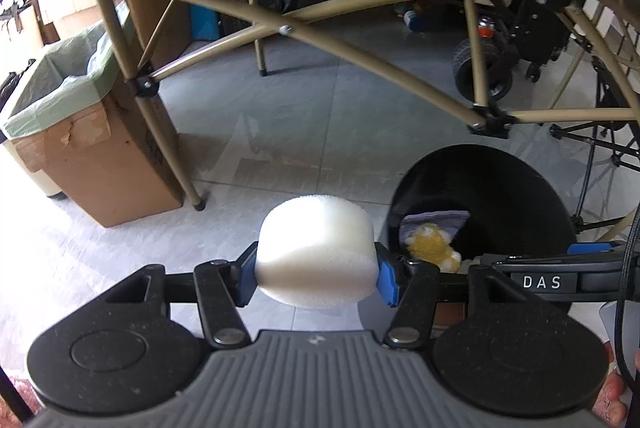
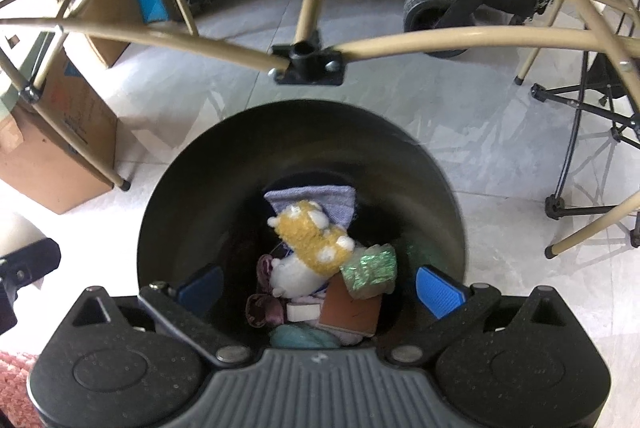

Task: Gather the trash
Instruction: 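Move the left tool over the bin and open it to drop the foam cylinder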

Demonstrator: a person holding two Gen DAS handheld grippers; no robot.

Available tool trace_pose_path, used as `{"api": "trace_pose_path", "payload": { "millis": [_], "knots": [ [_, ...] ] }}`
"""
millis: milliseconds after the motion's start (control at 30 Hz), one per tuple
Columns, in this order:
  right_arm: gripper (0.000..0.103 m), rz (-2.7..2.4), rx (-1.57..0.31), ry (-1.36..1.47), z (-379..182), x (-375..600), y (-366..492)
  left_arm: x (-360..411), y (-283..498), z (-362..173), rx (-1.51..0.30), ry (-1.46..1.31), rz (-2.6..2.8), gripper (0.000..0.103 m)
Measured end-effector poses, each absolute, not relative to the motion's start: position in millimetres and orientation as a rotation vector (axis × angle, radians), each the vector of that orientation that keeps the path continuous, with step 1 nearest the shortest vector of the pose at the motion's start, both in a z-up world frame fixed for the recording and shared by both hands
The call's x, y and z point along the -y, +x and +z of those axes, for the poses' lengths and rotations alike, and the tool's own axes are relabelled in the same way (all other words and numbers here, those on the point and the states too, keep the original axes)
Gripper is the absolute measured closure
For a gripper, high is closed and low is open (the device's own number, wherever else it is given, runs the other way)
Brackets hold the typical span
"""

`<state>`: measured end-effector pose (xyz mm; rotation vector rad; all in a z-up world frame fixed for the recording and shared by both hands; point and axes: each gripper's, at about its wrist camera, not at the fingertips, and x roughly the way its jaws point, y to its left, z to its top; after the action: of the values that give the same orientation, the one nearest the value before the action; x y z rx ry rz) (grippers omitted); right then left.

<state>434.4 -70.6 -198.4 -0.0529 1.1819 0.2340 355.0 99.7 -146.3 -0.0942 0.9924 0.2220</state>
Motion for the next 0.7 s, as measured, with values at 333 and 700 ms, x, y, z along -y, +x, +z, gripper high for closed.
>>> {"api": "trace_pose_path", "payload": {
  "millis": [333, 700],
  "knots": [
    [0.000, 0.177, -1.109, 0.006, -175.2, 122.8, 420.5, -58.7, 359.7, -140.8, -0.989, -0.045, 0.146, 0.045],
    [0.000, 0.077, -1.045, 0.118, -161.2, 197.3, 403.7, -6.4, 369.4, -148.3, -1.028, 0.002, 0.070, 0.045]
  ]
}}
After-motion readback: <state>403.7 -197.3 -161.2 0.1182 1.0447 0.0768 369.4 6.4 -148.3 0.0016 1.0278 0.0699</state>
